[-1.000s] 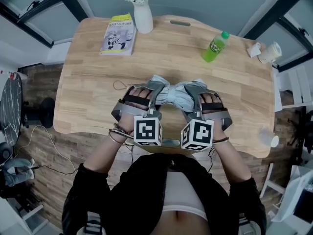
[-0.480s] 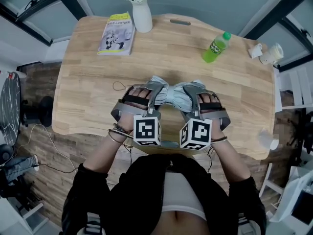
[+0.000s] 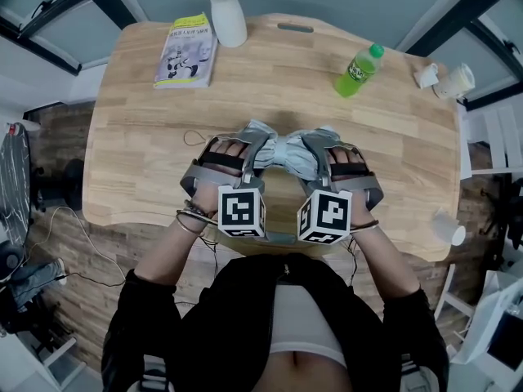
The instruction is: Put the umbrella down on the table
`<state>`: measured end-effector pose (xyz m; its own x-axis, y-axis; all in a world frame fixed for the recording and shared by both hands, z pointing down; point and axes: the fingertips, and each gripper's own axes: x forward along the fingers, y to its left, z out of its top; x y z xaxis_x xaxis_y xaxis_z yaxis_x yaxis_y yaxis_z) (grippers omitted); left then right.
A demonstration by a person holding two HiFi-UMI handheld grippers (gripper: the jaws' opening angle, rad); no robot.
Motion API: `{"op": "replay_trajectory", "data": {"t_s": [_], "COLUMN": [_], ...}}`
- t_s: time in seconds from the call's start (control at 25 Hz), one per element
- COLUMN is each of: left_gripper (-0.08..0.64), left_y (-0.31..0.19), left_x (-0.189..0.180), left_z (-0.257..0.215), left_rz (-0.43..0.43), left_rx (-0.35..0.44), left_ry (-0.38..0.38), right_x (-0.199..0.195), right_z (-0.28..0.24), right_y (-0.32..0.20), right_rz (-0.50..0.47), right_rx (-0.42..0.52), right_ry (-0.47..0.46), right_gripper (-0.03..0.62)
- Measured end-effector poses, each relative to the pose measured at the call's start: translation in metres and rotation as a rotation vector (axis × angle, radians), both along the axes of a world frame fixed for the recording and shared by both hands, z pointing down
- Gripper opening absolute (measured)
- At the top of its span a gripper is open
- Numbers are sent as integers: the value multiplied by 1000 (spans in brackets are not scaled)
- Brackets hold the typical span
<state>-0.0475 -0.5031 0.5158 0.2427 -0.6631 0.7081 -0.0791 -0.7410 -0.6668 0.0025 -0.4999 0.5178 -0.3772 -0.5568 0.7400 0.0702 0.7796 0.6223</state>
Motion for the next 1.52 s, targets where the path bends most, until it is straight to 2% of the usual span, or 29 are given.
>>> {"op": "replay_trajectory", "data": {"t_s": [1.52], "left_gripper": [259], "left_y": [-1], "left_x": [3], "left_z": [58], "left_rz": [6], "left_rx": [-135], "left_ry": [7], "right_x": [2], "right_z": [60], "right_y": [0], "right_rz": [7], "right_rx": [-144], "right_ry": [45], "right_gripper": [330]}}
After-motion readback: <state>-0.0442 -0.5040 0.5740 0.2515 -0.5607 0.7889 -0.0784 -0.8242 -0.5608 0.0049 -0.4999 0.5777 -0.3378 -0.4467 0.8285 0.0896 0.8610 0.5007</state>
